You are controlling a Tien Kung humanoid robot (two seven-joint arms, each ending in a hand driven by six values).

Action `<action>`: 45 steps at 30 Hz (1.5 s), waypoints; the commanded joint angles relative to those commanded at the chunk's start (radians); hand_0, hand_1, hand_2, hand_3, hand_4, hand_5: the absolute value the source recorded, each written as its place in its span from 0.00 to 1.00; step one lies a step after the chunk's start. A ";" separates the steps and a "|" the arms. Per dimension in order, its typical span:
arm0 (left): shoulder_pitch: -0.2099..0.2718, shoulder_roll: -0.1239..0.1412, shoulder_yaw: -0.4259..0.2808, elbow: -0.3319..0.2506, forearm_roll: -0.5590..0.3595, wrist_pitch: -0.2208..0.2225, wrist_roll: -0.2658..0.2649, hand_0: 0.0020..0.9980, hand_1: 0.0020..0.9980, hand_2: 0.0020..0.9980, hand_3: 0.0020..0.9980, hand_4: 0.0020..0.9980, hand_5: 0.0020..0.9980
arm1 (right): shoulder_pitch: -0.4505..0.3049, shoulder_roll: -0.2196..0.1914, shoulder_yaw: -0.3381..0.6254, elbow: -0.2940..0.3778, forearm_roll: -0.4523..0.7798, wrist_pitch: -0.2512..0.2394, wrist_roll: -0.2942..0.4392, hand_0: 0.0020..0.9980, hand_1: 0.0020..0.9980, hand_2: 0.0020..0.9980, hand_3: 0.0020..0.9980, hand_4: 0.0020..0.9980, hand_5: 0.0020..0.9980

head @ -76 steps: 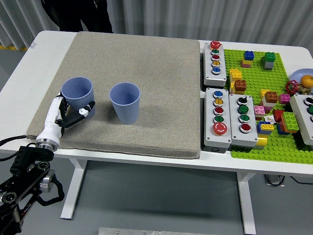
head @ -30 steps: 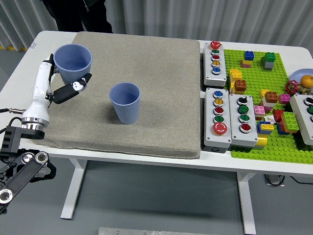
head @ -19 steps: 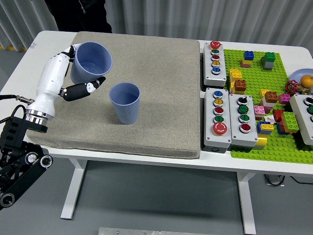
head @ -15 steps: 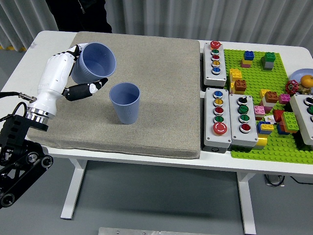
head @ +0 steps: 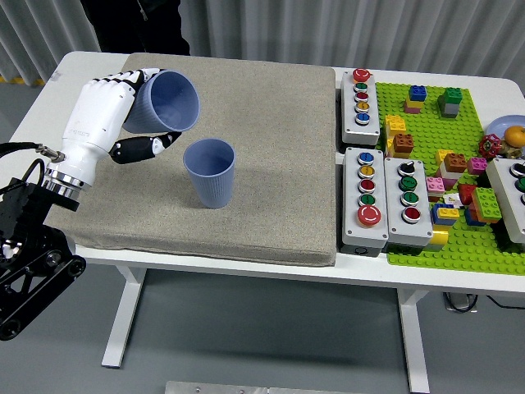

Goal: Pick cup pour cup place

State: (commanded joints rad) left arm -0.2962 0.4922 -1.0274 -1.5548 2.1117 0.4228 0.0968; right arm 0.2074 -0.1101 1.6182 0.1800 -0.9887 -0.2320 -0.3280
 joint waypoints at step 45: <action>-0.088 0.116 0.183 0.036 0.157 0.021 0.079 0.51 0.54 0.68 0.61 0.70 0.15 | 0.001 -0.002 -0.009 0.000 0.010 -0.003 0.002 0.70 0.63 0.56 0.57 0.00 0.07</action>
State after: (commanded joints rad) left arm -0.3840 0.6083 -0.8445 -1.5193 2.2689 0.4433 0.1754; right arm 0.2081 -0.1118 1.6092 0.1800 -0.9791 -0.2346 -0.3261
